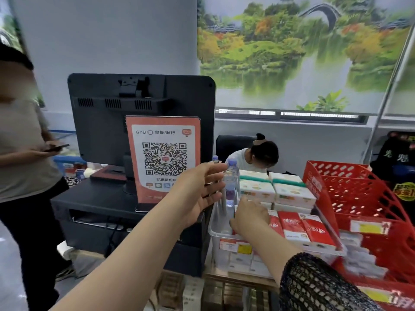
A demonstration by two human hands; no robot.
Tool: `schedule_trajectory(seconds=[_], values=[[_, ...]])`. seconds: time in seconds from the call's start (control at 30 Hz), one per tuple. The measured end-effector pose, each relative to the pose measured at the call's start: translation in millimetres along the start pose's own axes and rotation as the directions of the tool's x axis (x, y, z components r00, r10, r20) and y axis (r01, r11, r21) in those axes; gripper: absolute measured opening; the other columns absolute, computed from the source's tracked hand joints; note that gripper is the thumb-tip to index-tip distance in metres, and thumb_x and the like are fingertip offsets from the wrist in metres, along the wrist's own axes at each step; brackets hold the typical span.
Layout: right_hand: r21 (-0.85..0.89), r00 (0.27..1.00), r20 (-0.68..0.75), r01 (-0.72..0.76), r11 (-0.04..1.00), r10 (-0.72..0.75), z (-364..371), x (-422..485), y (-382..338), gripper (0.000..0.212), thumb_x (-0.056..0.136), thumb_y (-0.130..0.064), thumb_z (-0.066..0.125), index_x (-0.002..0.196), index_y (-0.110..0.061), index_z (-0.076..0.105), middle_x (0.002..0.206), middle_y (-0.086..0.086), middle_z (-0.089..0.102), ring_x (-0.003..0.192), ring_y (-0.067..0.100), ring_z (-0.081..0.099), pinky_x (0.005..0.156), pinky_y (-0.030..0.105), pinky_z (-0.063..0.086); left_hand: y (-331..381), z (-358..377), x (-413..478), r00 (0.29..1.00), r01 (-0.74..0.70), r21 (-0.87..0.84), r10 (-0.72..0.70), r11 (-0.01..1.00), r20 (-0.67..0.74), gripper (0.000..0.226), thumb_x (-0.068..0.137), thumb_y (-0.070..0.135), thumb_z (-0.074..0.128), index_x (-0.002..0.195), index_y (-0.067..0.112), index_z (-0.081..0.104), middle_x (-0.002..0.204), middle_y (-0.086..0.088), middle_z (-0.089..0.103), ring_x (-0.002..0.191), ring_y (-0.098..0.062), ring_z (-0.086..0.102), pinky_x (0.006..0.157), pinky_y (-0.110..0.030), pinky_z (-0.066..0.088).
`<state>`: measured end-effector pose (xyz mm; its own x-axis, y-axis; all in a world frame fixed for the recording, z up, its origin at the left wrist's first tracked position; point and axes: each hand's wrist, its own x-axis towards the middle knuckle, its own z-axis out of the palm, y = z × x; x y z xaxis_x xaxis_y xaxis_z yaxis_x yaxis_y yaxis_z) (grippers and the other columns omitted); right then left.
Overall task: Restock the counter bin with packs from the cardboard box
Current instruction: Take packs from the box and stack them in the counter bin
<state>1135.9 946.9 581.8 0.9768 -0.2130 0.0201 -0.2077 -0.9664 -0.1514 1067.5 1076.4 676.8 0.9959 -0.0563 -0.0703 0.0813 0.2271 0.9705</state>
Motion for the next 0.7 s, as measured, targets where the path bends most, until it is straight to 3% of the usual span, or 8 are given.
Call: schedule_trajectory(seconds=[0.27,0.4,0.47,0.6,0.67,0.7], values=[[-0.111,0.997,0.032,-0.063,0.992,0.066,-1,5,-1,0.06,0.088,-0.028,0.059,0.138,-0.002,0.04,0.131,0.021,0.04,0.114,0.03,0.053,0.087,0.032,0.049,-5,-5,2,1.0,0.029,-0.001,-0.029,1.0,-0.004,0.026,0.095,0.028,0.049,0.097,0.018,0.073,0.114,-0.006,0.067,0.107,-0.023,0.063,0.086,-0.033,0.052],[-0.079,0.999,0.019,-0.037,0.996,0.038,-2,6,3,0.066,0.087,-0.052,0.057,0.131,-0.005,0.047,0.124,0.016,0.053,0.109,0.027,0.055,0.076,0.032,0.047,-7,-5,4,0.999,0.045,0.007,-0.045,0.999,-0.006,0.026,0.095,0.028,0.049,0.1,0.017,0.072,0.114,-0.006,0.067,0.107,-0.023,0.063,0.086,-0.033,0.053],[-0.006,0.999,-0.046,-0.019,1.0,0.019,-12,5,5,0.067,0.088,-0.06,0.049,0.127,-0.005,0.05,0.122,0.015,0.055,0.107,0.028,0.056,0.072,0.032,0.043,-7,-6,4,0.999,0.054,0.011,-0.054,0.998,-0.01,0.026,0.095,0.028,0.05,0.101,0.017,0.072,0.115,-0.007,0.066,0.108,-0.024,0.063,0.085,-0.033,0.053],[0.222,0.973,-0.231,0.04,0.974,0.013,-41,-3,9,0.05,0.094,-0.052,0.041,0.117,-0.011,0.055,0.115,0.01,0.061,0.099,0.028,0.057,0.071,0.032,0.041,-6,-6,1,0.998,0.067,0.01,-0.066,0.998,-0.024,0.024,0.095,0.026,0.051,0.103,0.017,0.071,0.115,-0.008,0.066,0.107,-0.023,0.063,0.081,-0.03,0.054],[0.456,0.969,-0.244,0.074,0.887,0.045,-51,-9,7,0.04,0.094,-0.047,0.042,0.111,-0.013,0.054,0.109,0.009,0.062,0.095,0.027,0.058,0.076,0.035,0.046,-6,-6,-1,0.997,0.067,0.015,-0.067,0.998,-0.036,0.022,0.095,0.025,0.052,0.103,0.017,0.07,0.114,-0.008,0.065,0.101,-0.02,0.064,0.081,-0.029,0.054],[0.61,0.976,-0.208,0.085,0.788,0.056,-54,-13,6,0.034,0.094,-0.045,0.043,0.109,-0.016,0.052,0.106,0.007,0.061,0.095,0.026,0.059,0.082,0.039,0.05,-6,-6,-2,0.997,0.067,0.014,-0.066,0.998,-0.043,0.02,0.095,0.025,0.052,0.102,0.017,0.069,0.112,-0.007,0.065,0.098,-0.019,0.063,0.081,-0.029,0.054]])
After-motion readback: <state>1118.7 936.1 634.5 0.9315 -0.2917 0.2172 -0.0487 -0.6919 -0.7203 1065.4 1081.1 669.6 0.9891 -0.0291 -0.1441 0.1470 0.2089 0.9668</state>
